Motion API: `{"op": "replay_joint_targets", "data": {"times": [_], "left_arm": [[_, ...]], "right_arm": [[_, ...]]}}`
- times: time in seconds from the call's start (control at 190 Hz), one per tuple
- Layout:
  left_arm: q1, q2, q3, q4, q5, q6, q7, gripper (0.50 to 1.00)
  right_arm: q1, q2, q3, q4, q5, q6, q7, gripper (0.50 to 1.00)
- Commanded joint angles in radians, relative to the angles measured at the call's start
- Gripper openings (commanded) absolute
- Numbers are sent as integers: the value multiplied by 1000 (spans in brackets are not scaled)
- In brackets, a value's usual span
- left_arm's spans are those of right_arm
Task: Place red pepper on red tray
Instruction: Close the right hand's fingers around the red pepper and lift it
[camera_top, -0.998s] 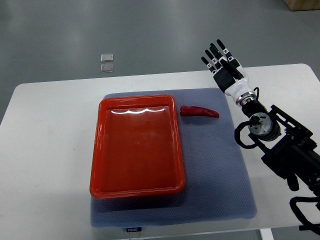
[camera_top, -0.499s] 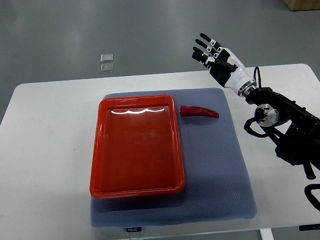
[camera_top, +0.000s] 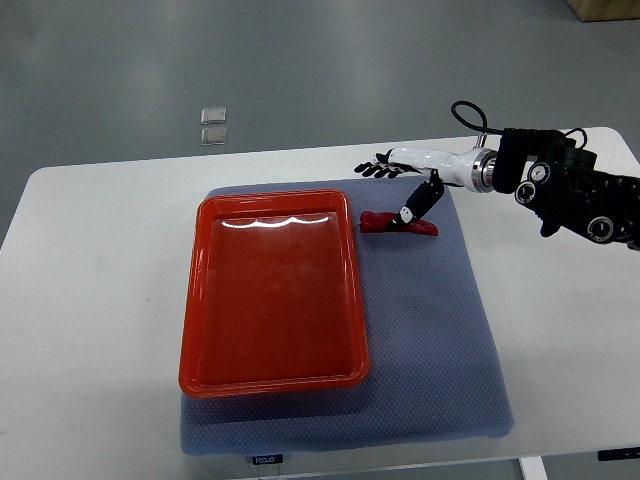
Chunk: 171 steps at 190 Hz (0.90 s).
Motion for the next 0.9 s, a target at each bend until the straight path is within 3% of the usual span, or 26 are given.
{"op": "replay_joint_targets", "data": {"times": [0.0,0.221,0.557,0.667,0.772,0.893], "left_arm": [[0,0,-2,0,0,-1,0,1000],[0,0,0,0,0,1,0,1000],[0,0,0,0,0,1,0,1000],[0,0,0,0,0,1,0,1000],[0,0,0,0,0,1,0,1000],[0,0,0,0,0,1,0,1000]], "right_arm": [[-4,8,-44,0,-15,-48,-24,901],[-32,36,-70,-14,-18,-114,-88,866],[-32,56,-139,-60,-18,-174,-94,846],[-33,67,-141,-71,-18,-183,-94,780],[-33,68,-144,-72,-19,-191,-94,648],[-32,68,-168,-72,-19,-201,-94,543]]}}
